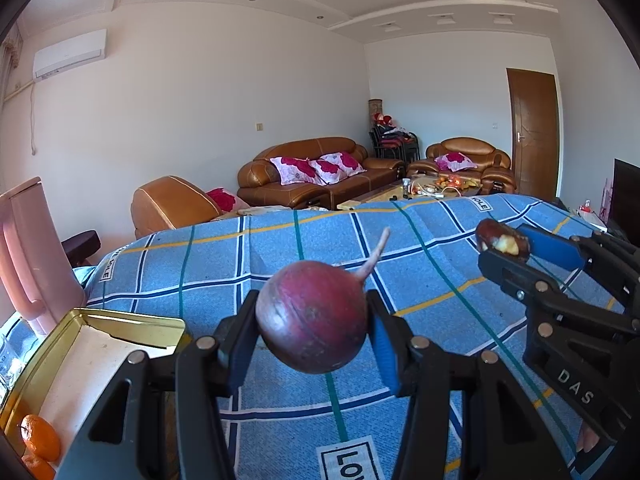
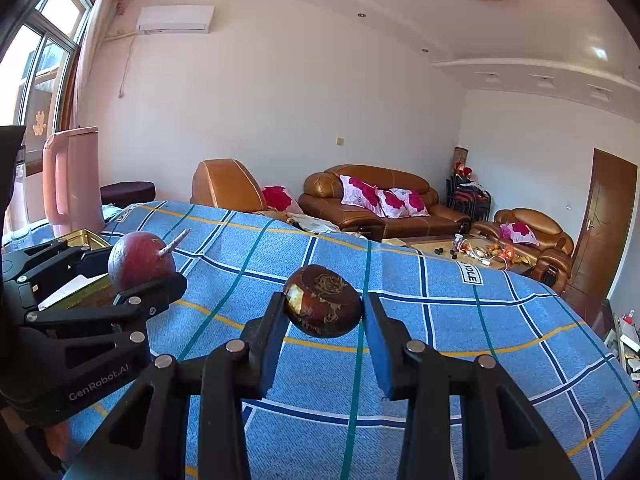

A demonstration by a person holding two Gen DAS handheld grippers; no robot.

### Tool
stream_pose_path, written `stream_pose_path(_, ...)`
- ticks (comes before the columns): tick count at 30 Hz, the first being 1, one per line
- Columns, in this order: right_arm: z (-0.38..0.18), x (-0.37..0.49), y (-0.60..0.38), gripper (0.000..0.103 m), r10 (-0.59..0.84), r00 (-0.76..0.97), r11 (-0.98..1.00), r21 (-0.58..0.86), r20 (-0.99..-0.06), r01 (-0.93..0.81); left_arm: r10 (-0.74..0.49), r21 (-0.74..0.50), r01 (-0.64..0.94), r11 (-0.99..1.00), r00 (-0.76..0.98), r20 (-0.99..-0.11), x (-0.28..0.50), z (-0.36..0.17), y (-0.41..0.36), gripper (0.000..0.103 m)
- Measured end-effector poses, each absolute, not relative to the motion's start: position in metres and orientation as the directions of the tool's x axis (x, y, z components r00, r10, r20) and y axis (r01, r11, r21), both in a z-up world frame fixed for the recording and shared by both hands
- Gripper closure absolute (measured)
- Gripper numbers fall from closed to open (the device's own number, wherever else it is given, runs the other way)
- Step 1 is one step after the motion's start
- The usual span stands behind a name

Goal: Organize fruits
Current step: 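Carry the red-purple fruit and brown fruit with both grippers over the tray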

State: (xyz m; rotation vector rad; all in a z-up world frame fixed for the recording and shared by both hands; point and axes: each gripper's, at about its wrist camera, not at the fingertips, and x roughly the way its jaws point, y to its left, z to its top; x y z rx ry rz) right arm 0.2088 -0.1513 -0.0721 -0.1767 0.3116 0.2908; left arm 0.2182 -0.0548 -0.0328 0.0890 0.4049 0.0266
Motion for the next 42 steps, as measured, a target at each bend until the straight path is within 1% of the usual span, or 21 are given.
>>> stream_pose_path(11,-0.074,0.199,-0.143,0.062,0.261,0.908,0.933,-0.155,-0.327,-0.324,0.035,0.094,0.003,0.996,0.914,-0.404,0.209,-0.034,-0.053,0.050)
stream_pose_path(14,-0.074,0.196,-0.141,0.062,0.258,0.908,0.932,-0.161,-0.330,-0.324,0.031,0.083,0.005,0.997,0.907,-0.419,0.208,-0.035,-0.050,0.050)
stream_pose_path(23,-0.072,0.184,-0.142,0.062,0.282,0.904,0.934,-0.126,-0.322,-0.336,0.035,0.090,0.005,0.996,0.897,-0.441,0.193,-0.036,-0.048,0.050)
stream_pose_path(33,-0.073,0.167,-0.128,0.062,0.300,0.902,0.917,-0.168,-0.311,-0.362,0.024,0.069,0.006,0.998,0.906,-0.423,0.170,-0.035,-0.036,0.050)
stream_pose_path(42,-0.073,0.157,-0.119,0.062,0.329,0.892,0.903,-0.172,-0.309,-0.393,0.036,0.058,-0.013,0.998,0.910,-0.412,0.151,-0.033,-0.022,0.050)
